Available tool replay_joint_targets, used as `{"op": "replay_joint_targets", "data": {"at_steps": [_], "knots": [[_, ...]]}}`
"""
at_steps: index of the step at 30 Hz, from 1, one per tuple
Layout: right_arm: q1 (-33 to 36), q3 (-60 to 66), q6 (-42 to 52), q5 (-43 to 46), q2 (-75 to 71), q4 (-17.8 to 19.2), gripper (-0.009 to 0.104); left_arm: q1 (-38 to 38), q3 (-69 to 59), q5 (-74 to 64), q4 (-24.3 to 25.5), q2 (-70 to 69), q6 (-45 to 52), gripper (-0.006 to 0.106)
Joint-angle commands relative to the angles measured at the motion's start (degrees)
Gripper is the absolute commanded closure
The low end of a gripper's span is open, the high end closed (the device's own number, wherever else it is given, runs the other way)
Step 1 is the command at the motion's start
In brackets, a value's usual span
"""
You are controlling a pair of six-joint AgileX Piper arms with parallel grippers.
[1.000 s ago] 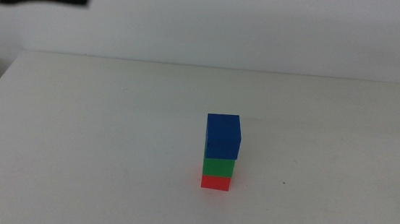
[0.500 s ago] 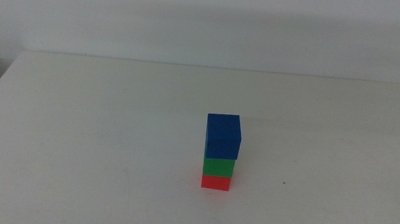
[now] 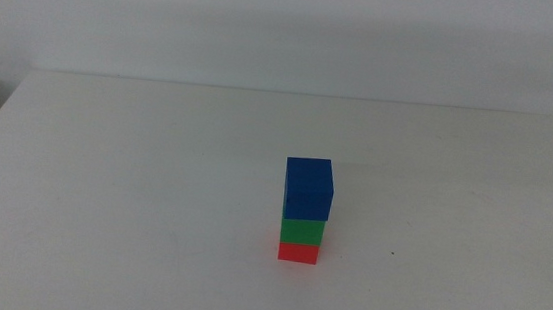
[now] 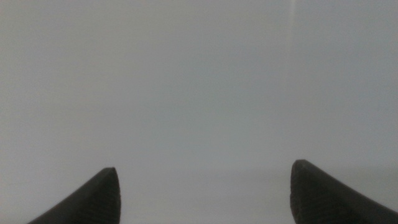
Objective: Stack red cubes first, then green, then blue cubes in a specific spot.
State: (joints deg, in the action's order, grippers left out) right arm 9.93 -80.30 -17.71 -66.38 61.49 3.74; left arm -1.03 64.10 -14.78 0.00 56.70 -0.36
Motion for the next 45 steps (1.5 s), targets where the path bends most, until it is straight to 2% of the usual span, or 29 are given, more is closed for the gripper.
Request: {"op": "replay_joint_targets", "data": {"at_steps": [1, 7, 10, 16, 23, 29, 33, 36, 39, 45], "knots": [[-0.4, -1.4, 0.7, 3.0, -0.8, 0.8, 0.013, -0.1, 1.6, 4.1, 0.0, -0.8, -0.8, 0.007], [-0.5, -1.0, 0.7, 3.5, -1.4, 1.1, 0.013, -0.1, 1.6, 4.1, 0.0, -2.5, -0.8, 0.007], [-0.5, -0.9, 0.7, 8.2, -2.7, 2.4, 0.013, -0.1, 1.5, 4.1, 0.0, -3.5, -0.8, 0.007], [-0.5, 8.2, 0.7, 33.2, -6.8, 1.7, 0.013, -0.1, -5.2, 5.4, -0.7, -9.8, -0.8, 0.007], [-0.5, 33.3, 0.7, 57.3, -18.0, 2.2, 0.013, -0.1, -20.7, 5.4, -1.1, -20.8, -0.8, 0.007], [-2.1, 55.7, 0.7, 58.4, -34.5, 3.3, 0.013, -0.1, -35.1, 5.4, -1.1, -32.8, -0.8, 0.007], [-8.0, 65.6, 0.7, 58.3, -46.1, 1.2, 0.013, -0.1, -43.3, 5.4, -1.1, -41.2, -0.8, 0.007], [-12.8, 70.8, 0.7, 58.3, -52.0, -0.4, 0.013, -0.1, -48.6, 5.4, -1.1, -46.2, -0.8, 0.007], [-15.4, 75.5, 0.7, 58.3, -55.1, -0.6, 0.013, -0.1, -53.5, 5.5, -1.1, -49.8, -0.8, 0.007], [-15.9, 81.3, 0.7, 57.8, -61.1, -0.6, 0.013, -0.1, -62.3, 6.3, -1.1, -59.2, -0.8, 0.007]]}}
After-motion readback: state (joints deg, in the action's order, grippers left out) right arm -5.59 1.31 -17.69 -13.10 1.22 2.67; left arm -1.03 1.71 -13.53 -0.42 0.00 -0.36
